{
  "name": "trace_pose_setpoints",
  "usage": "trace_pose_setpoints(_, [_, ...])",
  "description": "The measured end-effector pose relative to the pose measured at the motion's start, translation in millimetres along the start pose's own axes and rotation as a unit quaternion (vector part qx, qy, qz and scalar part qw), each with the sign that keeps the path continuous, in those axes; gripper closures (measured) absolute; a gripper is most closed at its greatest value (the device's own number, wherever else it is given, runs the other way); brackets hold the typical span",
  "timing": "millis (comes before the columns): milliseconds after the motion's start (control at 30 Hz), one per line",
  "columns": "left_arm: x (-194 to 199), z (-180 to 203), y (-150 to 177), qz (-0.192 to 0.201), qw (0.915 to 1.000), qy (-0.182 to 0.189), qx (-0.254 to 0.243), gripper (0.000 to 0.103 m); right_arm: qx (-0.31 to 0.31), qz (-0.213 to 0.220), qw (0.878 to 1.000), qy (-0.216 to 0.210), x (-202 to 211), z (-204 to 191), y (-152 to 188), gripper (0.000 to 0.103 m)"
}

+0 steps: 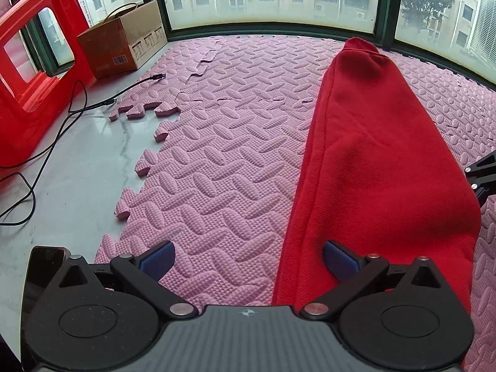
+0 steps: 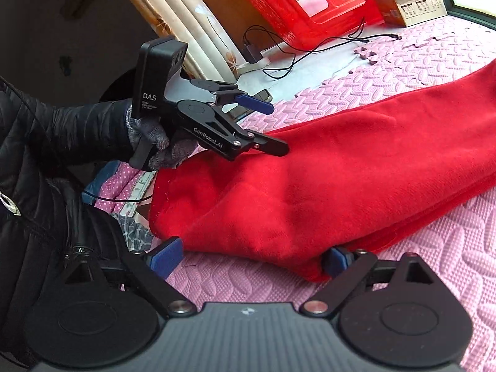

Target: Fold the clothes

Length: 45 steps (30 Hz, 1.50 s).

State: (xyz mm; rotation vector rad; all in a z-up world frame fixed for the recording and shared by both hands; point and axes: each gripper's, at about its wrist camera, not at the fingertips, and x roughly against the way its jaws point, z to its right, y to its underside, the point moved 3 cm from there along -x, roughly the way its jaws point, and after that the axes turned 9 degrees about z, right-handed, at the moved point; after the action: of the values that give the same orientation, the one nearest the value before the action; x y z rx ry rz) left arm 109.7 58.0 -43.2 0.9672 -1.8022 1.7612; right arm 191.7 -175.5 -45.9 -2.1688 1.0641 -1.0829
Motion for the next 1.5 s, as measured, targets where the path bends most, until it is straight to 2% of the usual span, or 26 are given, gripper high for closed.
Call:
trace_pose_setpoints(200, [-1,1,1,-0.001,1.0000,0.008,0.000,0.000,-0.010,-0.001,1.000,0.007,7,-2,2,0.013])
trace_pose_setpoints(367, [-1,1,2,0.004,0.9999,0.010,0.001,0.000,-0.033,-0.017,0.998,0.042,19,-8,15,0.014])
trace_pose_setpoints(533, [1,1,1,0.010,0.9998,0.018,0.001,0.000,-0.052,0.058,0.989,0.127,45,-24,13,0.016])
trace_pose_setpoints(700, [18,1,-4,0.039,0.9989,0.026,-0.010,0.000,-0.036,0.116,0.978,0.172,33,-50,-4,0.019])
trace_pose_setpoints(800, [28,2,0,0.048,0.9977,0.047,-0.013,0.000,-0.044,0.129,0.974,0.184,16,-52,-7,0.026])
trace_pose_setpoints(900, [27,2,10,0.046,0.9975,0.045,-0.028,0.000,-0.060,0.123,0.967,0.216,2,-45,-3,0.029])
trace_pose_setpoints(967, [24,-4,14,0.045,0.9977,0.047,-0.018,0.000,-0.073,0.116,0.961,0.238,-7,-39,3,0.031])
trace_pose_setpoints(1067, [24,-13,18,0.046,0.9975,0.053,-0.002,0.000,-0.077,0.126,0.951,0.272,-8,-41,5,0.041])
trace_pose_setpoints(1133, [31,-17,18,0.054,0.9969,0.057,0.004,0.000,-0.082,0.135,0.943,0.295,-7,-50,0,0.041])
trace_pose_setpoints(1300, [51,-22,24,0.072,0.9945,0.075,0.012,0.000,-0.038,0.130,0.917,0.375,-33,-83,-10,0.041])
trace_pose_setpoints(1500, [48,-34,42,0.070,0.9942,0.076,0.029,0.000,-0.015,0.098,0.887,0.451,-82,-95,7,0.040])
